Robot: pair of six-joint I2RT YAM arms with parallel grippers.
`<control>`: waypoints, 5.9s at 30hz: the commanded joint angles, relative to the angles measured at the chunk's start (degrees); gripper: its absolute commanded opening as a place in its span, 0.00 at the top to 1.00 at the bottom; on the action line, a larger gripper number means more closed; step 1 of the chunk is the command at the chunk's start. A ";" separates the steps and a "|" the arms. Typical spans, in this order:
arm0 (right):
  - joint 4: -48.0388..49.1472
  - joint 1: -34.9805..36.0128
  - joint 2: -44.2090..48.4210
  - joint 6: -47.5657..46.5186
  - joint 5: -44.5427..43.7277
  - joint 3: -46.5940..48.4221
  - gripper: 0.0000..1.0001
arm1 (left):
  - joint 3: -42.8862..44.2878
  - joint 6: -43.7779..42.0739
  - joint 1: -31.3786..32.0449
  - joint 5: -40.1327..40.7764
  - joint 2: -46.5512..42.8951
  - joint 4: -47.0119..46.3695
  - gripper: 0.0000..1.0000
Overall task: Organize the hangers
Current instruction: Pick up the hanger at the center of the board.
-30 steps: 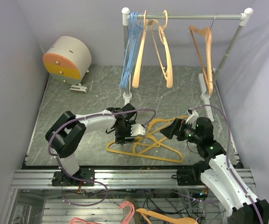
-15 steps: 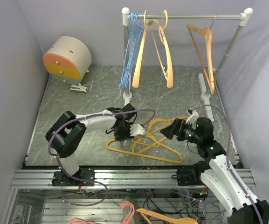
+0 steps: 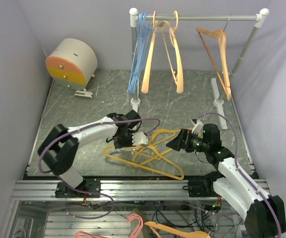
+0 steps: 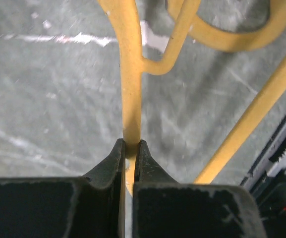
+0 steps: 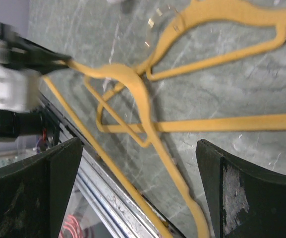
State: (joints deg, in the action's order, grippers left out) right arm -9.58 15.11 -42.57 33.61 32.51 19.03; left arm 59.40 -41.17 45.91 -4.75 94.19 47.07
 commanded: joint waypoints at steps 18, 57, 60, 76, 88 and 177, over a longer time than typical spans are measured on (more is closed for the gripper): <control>29.26 20.14 -23.10 -1.79 0.67 -2.30 0.28 | 7.58 1.45 -0.22 4.29 -10.03 6.30 0.93; -4.48 53.13 -38.11 -21.18 -49.78 39.35 1.00 | 48.18 52.01 -11.04 5.86 -23.48 21.81 0.06; -2.36 54.30 -39.43 -20.32 -54.09 40.73 1.00 | 45.55 58.40 -14.60 5.67 -24.77 21.62 0.07; 0.94 56.23 -47.26 -21.47 -57.07 47.97 1.00 | 33.69 73.44 -27.10 -10.24 -23.35 15.19 0.13; 3.62 55.47 -47.54 -20.85 -54.73 46.56 1.00 | 27.86 64.35 -25.52 -14.61 -21.37 16.10 0.58; -19.29 61.18 -15.86 -8.75 -40.59 40.06 1.00 | 51.97 -1.47 -4.28 -47.14 -13.15 24.42 0.04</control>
State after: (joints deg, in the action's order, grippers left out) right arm -32.16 76.44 -59.11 26.57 -10.74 58.70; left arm 111.53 -38.33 41.01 -54.85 81.73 70.35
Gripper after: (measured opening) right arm 0.034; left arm 0.968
